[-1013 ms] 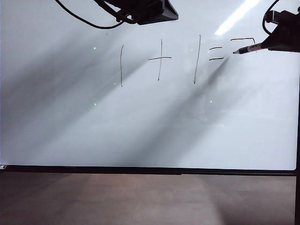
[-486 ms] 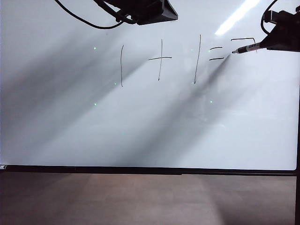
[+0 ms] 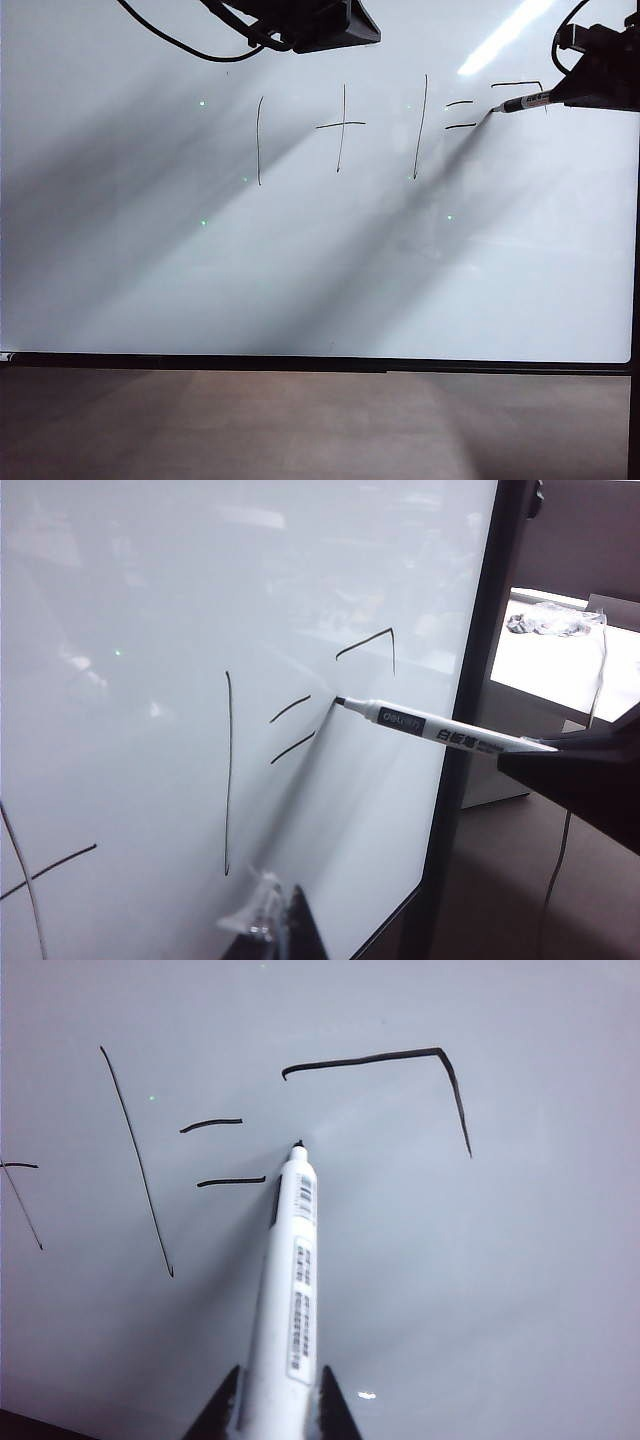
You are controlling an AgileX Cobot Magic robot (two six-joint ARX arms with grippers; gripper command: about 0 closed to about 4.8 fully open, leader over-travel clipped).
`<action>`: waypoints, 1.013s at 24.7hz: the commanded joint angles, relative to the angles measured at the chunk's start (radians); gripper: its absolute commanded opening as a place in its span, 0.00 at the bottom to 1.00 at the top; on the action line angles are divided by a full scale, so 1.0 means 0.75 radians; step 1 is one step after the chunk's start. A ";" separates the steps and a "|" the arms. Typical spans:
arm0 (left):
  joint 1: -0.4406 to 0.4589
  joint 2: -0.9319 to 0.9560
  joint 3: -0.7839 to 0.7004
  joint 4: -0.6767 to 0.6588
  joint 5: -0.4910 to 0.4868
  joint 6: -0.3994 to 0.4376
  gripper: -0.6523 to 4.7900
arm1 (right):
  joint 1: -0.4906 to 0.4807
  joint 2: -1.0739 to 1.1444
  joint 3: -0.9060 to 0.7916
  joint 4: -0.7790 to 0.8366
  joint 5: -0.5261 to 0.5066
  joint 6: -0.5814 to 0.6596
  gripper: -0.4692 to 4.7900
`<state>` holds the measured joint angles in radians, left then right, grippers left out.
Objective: Reach to the right to find the marker pen, pick it up, and write the answer to the math problem on the whiteboard.
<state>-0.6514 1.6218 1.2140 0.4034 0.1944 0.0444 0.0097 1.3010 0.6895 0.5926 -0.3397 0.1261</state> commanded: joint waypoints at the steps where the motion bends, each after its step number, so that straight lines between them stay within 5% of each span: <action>1: -0.002 -0.007 0.008 0.012 0.006 0.001 0.11 | -0.002 -0.003 0.009 0.012 0.041 0.006 0.09; 25: -0.002 -0.007 0.008 0.011 0.006 0.001 0.11 | -0.190 -0.008 0.009 -0.016 0.003 0.007 0.09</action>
<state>-0.6514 1.6215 1.2144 0.4026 0.1944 0.0444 -0.1226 1.2972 0.6895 0.5591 -0.3790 0.1257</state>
